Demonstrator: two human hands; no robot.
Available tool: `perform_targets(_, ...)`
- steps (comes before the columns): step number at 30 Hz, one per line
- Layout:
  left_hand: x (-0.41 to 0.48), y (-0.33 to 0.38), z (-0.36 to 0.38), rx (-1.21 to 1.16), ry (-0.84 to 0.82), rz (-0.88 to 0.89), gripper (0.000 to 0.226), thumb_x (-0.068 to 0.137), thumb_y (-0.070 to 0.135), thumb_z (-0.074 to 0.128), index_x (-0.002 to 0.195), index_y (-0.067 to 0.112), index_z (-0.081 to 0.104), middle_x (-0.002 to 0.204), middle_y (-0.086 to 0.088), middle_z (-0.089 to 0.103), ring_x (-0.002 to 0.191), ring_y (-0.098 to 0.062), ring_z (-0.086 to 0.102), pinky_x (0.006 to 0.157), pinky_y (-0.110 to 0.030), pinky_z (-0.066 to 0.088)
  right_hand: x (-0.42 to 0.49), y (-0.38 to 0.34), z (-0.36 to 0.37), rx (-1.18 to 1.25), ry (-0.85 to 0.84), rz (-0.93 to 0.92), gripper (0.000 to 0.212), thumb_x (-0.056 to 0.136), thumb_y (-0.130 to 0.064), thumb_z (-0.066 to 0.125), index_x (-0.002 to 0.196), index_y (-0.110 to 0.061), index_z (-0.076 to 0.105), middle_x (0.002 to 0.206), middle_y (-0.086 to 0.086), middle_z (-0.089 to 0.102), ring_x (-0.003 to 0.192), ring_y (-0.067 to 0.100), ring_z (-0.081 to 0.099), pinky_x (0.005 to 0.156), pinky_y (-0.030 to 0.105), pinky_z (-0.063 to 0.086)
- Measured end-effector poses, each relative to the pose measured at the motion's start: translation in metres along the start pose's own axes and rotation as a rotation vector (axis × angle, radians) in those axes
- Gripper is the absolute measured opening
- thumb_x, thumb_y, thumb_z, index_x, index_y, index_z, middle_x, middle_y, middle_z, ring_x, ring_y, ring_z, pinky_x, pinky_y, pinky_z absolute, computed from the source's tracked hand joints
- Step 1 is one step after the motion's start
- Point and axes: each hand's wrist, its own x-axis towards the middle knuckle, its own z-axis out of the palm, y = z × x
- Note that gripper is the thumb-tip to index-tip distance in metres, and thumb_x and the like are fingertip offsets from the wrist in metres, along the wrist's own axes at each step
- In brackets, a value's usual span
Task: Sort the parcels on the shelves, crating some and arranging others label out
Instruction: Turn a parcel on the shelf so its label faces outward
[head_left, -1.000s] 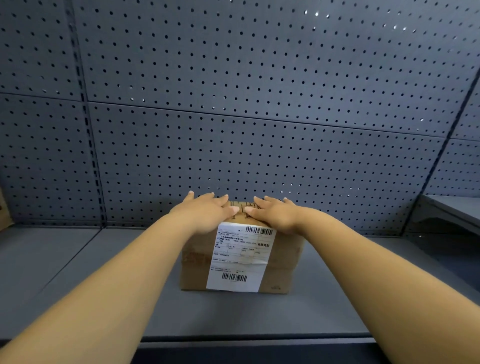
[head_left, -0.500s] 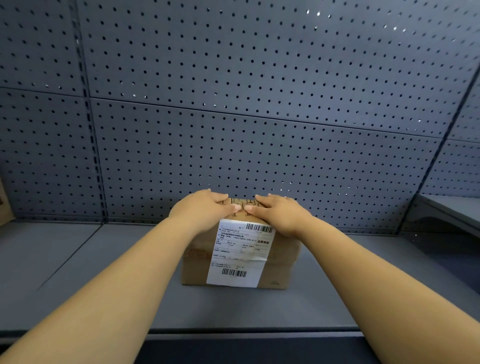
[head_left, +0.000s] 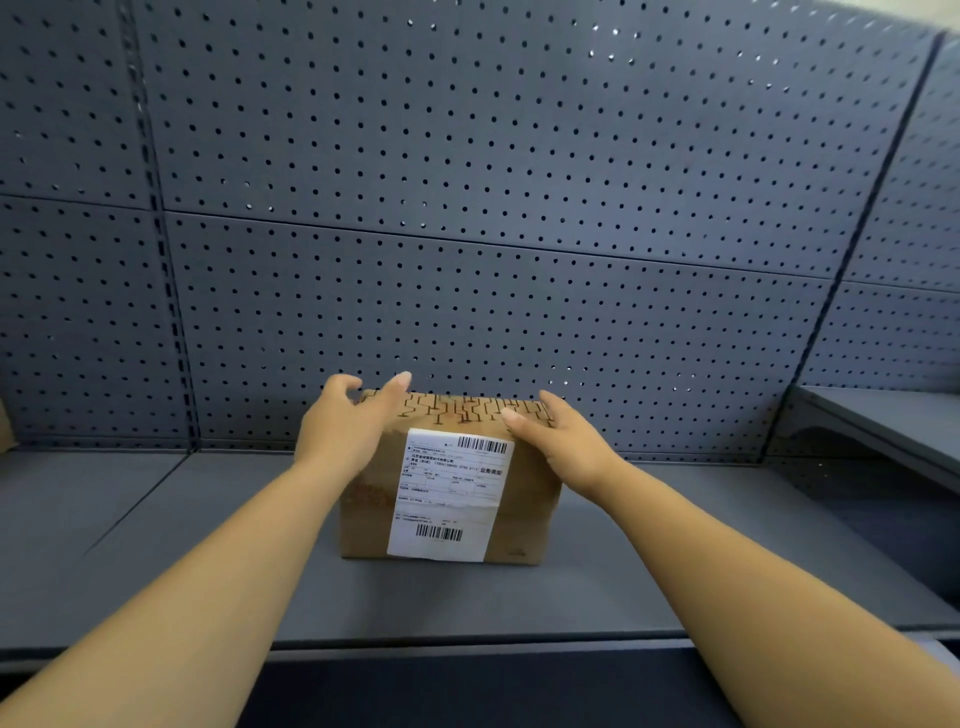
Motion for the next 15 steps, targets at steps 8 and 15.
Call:
perform_targets(8,-0.033,-0.030,0.010,-0.198,-0.006,-0.085,0.047,0.084,0.060,0.055,0.116,0.025,0.046,0.108,0.005,0.058,0.091,-0.014,0.054,0.071,-0.031,0.038,-0.021,0.043,0.006,0.233,-0.146,0.043,0.066,0.080,-0.034,0.077,0.134,-0.031,0.040,0.130,-0.009,0.059,0.114,0.009,0.057,0.083,0.024,0.049)
perform_targets(15,-0.049,-0.055,0.017,-0.112,-0.106,-0.111,0.071,0.077,0.044,0.074,0.128,0.023,0.030,0.111,0.007,0.055,0.100,-0.016,0.054,0.083,-0.032,0.042,-0.020,0.056,0.012,0.197,-0.136,0.063,0.067,0.084,-0.025,0.074,0.136,-0.024,0.031,0.120,-0.009,0.053,0.110,0.011,0.053,0.090,0.026,0.046)
